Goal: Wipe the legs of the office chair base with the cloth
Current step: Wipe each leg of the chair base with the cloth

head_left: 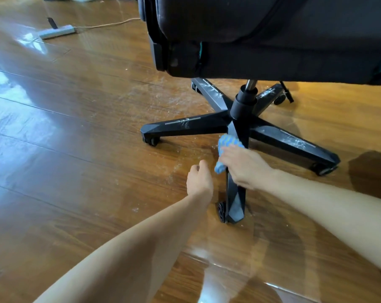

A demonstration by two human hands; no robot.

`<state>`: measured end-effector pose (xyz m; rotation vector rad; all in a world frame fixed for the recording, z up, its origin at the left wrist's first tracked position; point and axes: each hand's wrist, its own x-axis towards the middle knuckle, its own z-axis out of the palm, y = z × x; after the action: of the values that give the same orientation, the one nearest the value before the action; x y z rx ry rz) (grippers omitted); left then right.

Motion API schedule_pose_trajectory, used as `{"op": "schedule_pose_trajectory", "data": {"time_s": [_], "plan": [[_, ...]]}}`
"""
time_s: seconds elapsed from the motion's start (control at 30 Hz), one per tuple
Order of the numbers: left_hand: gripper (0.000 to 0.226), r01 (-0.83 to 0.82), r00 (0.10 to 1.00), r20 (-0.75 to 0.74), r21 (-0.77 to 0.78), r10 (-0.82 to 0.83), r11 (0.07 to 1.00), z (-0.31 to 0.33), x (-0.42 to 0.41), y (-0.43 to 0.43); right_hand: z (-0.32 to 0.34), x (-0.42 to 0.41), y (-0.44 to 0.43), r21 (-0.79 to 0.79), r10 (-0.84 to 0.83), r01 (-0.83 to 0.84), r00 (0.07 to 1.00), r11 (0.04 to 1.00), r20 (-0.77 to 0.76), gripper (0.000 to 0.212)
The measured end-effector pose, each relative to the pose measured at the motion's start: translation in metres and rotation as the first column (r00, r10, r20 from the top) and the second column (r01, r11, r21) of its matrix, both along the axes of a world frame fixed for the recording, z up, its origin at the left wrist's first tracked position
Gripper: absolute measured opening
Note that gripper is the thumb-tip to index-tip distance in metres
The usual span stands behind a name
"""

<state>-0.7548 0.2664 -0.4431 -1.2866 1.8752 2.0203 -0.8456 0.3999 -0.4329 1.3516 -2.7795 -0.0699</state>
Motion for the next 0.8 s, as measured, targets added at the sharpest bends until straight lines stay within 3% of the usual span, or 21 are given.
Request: {"op": "schedule_pose_trajectory", "data": {"time_s": [0.1, 0.2, 0.3, 0.47, 0.57, 0.67, 0.8], "plan": [[0.058, 0.003, 1.000, 0.017, 0.007, -0.003, 1.000, -0.008, 0.007, 0.002, 0.010, -0.035, -0.024, 0.024, -0.204, 0.204, 0.979, 0.979, 0.022, 0.034], [0.068, 0.017, 0.999, 0.034, 0.021, -0.018, 1.000, -0.008, 0.008, 0.005, 0.017, -0.033, -0.027, 0.048, -0.237, 0.236, 0.971, 0.971, 0.028, 0.039], [0.061, -0.003, 1.000, 0.026, 0.057, 0.002, 0.998, -0.002, 0.004, 0.003, 0.017, 0.012, -0.006, 0.067, -0.123, 0.118, 0.990, 0.991, 0.071, 0.047], [0.061, 0.020, 1.000, -0.007, 0.039, -0.019, 0.999, -0.006, 0.001, 0.001, -0.008, 0.114, 0.062, -0.123, 0.215, -0.195, 0.959, 0.973, 0.185, 0.053], [0.060, 0.010, 1.000, -0.014, 0.054, -0.009, 0.998, -0.011, 0.003, 0.001, -0.011, 0.111, 0.074, -0.146, 0.311, -0.283, 0.921, 0.948, 0.235, 0.059], [0.052, 0.017, 1.000, -0.021, 0.059, -0.015, 0.998, -0.015, 0.003, 0.002, -0.012, 0.065, 0.054, -0.228, 0.154, -0.123, 0.981, 0.966, 0.122, 0.068], [0.047, 0.005, 1.000, -0.021, 0.056, -0.004, 0.998, -0.011, 0.002, 0.006, -0.015, 0.047, 0.034, -0.267, -0.025, 0.063, 0.990, 0.962, 0.142, 0.067]]}}
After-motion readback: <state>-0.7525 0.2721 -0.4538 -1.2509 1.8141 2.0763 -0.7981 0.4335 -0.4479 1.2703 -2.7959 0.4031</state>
